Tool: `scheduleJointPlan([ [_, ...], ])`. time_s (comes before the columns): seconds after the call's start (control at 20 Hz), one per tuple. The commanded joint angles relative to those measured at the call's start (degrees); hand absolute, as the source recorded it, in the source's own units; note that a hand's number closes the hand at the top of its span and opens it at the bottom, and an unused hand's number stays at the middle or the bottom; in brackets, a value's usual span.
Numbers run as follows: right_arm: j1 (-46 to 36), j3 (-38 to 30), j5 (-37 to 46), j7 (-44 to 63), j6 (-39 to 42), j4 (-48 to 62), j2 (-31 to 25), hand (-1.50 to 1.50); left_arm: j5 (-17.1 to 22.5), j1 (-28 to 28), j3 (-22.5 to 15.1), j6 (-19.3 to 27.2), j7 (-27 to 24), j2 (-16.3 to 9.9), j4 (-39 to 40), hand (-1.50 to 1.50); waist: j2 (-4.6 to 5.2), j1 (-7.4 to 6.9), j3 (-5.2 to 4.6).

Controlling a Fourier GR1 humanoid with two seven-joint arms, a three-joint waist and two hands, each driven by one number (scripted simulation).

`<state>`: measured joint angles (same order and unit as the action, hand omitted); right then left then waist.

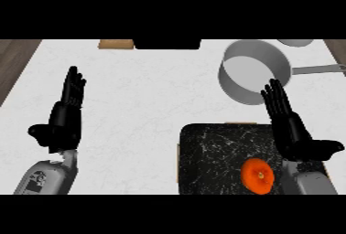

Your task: Pick the squash from the tray and place it in the pot

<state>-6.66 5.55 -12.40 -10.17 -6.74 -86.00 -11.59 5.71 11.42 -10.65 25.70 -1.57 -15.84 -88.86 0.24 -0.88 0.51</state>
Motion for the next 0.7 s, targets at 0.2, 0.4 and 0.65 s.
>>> scheduleJointPlan([
  [0.2, 16.5, -5.9, 1.8, 12.7, -6.8, -1.0, -7.0, 1.50, -2.4, -9.0, 2.0, -2.7, 4.6, -8.5, 3.4, 0.00, -0.69, 2.74, -0.63],
  [0.4, 19.3, -10.0, 22.5, 4.2, -19.1, -2.3, -19.6, -1.50, -0.9, -12.0, 2.3, -5.3, 6.2, -10.1, 5.5, 0.00, -1.12, 4.52, -1.14],
  [0.65, 36.3, -4.4, 28.0, -1.0, -27.8, -19.5, -10.7, -1.50, 2.3, -15.5, 4.9, -9.9, 6.7, -13.7, 1.6, 0.00, -0.88, 2.85, -0.63],
])
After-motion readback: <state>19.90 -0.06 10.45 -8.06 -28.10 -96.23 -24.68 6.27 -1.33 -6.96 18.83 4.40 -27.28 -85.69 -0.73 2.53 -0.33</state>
